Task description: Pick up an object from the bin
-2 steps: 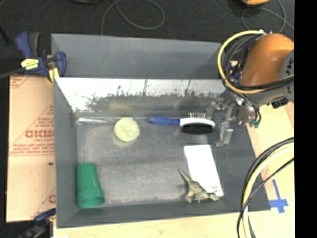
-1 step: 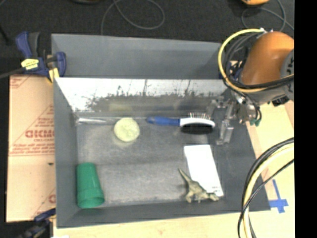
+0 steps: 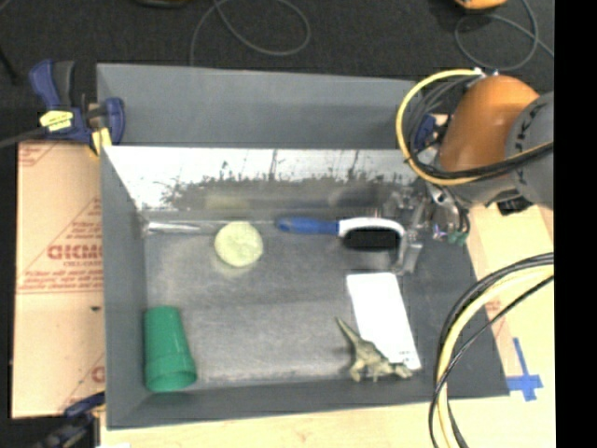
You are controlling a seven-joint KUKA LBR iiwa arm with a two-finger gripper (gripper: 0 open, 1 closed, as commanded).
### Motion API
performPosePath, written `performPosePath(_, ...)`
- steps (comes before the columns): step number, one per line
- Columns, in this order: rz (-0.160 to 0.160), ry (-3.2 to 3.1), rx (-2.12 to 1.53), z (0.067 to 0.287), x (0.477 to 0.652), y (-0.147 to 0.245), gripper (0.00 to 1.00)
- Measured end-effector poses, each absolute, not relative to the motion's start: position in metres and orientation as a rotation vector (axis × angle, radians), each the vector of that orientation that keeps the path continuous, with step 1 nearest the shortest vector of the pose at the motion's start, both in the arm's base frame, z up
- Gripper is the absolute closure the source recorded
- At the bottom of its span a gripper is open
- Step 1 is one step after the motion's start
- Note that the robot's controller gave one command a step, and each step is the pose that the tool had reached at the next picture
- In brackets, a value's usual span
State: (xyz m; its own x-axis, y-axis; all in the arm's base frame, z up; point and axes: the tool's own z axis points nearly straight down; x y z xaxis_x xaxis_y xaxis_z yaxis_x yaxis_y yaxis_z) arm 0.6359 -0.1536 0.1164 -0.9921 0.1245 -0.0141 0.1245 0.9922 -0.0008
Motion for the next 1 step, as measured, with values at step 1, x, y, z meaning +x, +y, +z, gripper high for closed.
performPosePath(1, -0.002, 3.121, 0.278, 0.0606, 0.6367, -0.1527, 0.00)
